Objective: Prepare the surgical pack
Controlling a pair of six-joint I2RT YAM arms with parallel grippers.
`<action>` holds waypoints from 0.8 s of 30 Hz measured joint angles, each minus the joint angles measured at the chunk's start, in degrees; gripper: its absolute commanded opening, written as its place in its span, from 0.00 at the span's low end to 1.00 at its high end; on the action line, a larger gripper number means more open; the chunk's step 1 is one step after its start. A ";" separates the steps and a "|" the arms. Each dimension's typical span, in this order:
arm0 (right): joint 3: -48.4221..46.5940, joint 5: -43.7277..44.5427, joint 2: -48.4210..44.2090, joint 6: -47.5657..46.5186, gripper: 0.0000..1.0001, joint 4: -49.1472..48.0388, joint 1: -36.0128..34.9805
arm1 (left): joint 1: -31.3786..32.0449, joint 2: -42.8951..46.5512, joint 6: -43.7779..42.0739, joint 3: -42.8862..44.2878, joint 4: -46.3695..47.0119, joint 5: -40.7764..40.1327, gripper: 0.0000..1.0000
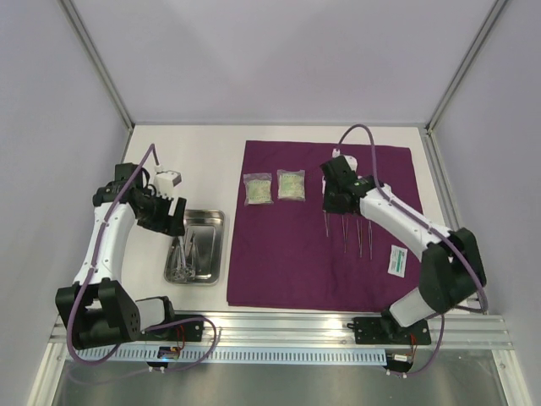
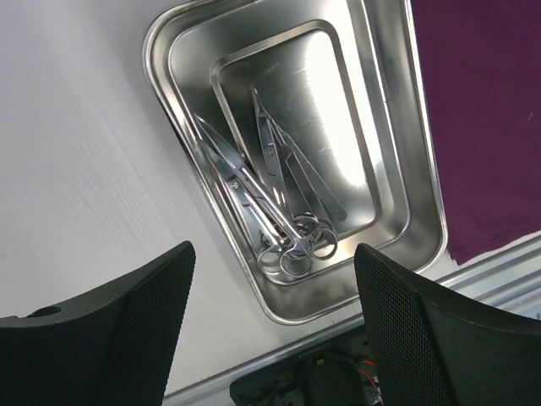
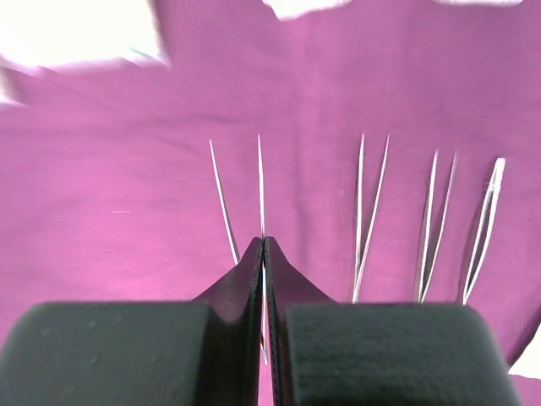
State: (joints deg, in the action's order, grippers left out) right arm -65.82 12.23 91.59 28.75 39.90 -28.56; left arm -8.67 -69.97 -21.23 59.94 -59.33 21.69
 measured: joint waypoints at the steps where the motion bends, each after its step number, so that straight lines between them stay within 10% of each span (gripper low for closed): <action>1: -0.04 0.70 -2.38 0.92 0.01 -0.17 -0.42 | 0.00 -0.31 0.35 0.00 0.15 -0.55 0.85; 10: -4.87 5.29 -7.30 12.81 0.01 -4.31 -15.13 | 0.00 1.62 3.45 -0.31 1.25 -2.40 0.84; 24: -39.04 5.77 27.52 24.41 0.00 -7.96 -34.56 | 0.00 8.20 6.40 -1.90 4.15 -8.04 0.85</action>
State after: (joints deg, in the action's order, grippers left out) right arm -104.86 18.00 119.11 53.17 31.94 -63.11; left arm -8.67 -61.78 -14.83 58.04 -55.18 13.65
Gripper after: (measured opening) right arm 0.008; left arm 0.848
